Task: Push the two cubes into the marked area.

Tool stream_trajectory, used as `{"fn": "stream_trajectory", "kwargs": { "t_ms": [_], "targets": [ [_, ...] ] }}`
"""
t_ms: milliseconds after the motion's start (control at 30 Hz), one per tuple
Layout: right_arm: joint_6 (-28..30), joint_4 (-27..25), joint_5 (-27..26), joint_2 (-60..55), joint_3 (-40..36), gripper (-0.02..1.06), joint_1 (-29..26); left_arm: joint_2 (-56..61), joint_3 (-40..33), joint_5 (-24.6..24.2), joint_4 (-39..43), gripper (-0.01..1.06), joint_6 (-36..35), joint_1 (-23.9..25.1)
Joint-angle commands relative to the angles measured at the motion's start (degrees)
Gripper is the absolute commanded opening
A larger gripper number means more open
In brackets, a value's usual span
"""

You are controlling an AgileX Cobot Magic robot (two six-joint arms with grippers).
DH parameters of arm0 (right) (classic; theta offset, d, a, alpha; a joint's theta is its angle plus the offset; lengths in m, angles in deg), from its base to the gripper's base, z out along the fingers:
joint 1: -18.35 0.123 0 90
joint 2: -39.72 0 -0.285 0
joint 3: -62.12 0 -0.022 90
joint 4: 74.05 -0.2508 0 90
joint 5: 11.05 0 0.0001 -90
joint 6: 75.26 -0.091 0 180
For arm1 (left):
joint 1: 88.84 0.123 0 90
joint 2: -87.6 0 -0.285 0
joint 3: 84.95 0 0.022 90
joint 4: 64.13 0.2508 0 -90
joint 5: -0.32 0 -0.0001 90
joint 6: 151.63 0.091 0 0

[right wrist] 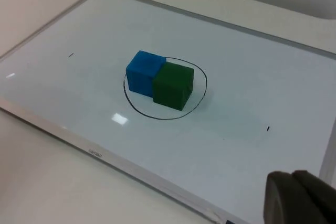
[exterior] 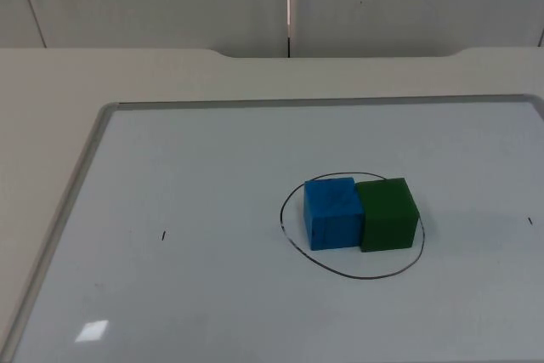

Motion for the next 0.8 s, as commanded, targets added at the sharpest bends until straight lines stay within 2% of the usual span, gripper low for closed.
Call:
{"fn": "stream_trajectory", "kwargs": {
  "t_ms": [0, 767],
  "targets": [
    [0.7, -0.2, 0.3, 0.3, -0.1, 0.00, -0.1, 0.2, -0.4, -0.2, 0.3, 0.00, -0.2, 0.1],
    [-3.4, 2.0, 0.3, 0.3, -0.7, 0.00, -0.1, 0.2, -0.4, -0.2, 0.3, 0.00, -0.2, 0.1]
  ]
}}
